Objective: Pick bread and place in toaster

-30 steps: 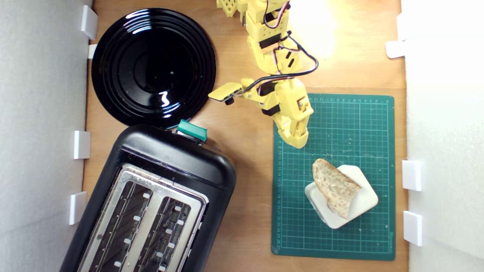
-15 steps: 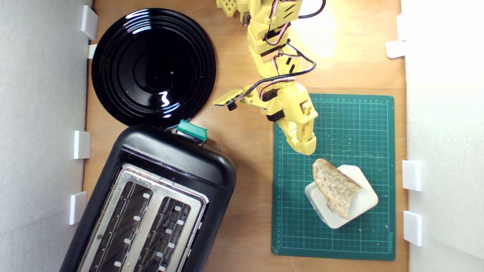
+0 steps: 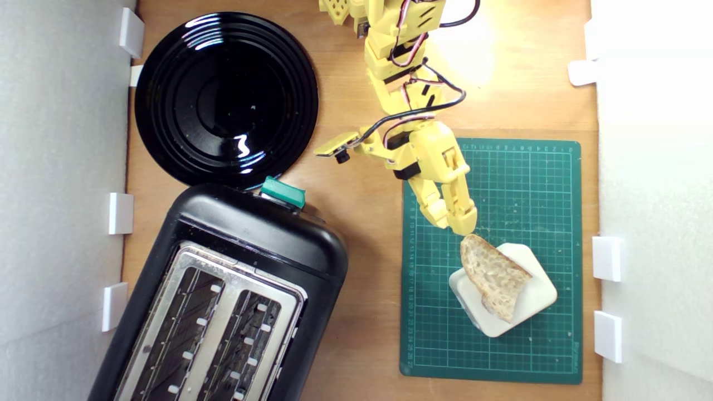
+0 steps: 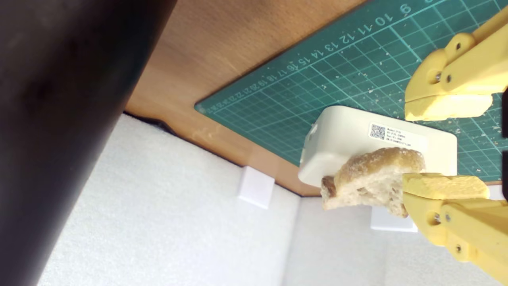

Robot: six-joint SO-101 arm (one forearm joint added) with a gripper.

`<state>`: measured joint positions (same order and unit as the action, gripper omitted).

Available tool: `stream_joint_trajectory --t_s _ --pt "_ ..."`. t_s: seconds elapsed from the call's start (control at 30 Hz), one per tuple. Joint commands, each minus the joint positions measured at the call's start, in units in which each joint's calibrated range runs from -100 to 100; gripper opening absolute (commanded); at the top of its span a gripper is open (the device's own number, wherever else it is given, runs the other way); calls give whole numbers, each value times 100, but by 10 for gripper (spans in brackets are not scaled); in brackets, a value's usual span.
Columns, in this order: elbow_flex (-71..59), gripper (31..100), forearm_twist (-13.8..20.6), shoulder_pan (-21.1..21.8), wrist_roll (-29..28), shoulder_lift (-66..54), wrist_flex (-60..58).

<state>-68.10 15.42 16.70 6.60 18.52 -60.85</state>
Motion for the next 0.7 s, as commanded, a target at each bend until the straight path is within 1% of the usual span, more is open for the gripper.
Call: stream_joint_trajectory --t_s 0.0,0.03,0.1,0.2,0.23,0.3,0.47,0.57,0.67 --pt "205 755 18 54 -291 -72 -204" --pt "205 796 -9 54 -422 -80 -204" --pt "214 856 -18 54 -453 -55 -204" --pt "214 933 -27 54 -479 -30 -204" --pt "242 945 -27 54 -479 -30 -204" --pt "305 958 -27 54 -485 -5 -204" --pt "432 958 -27 54 -500 11 -204" --pt "487 958 -37 102 -793 11 -204" --pt "532 958 -37 126 -845 11 -204"
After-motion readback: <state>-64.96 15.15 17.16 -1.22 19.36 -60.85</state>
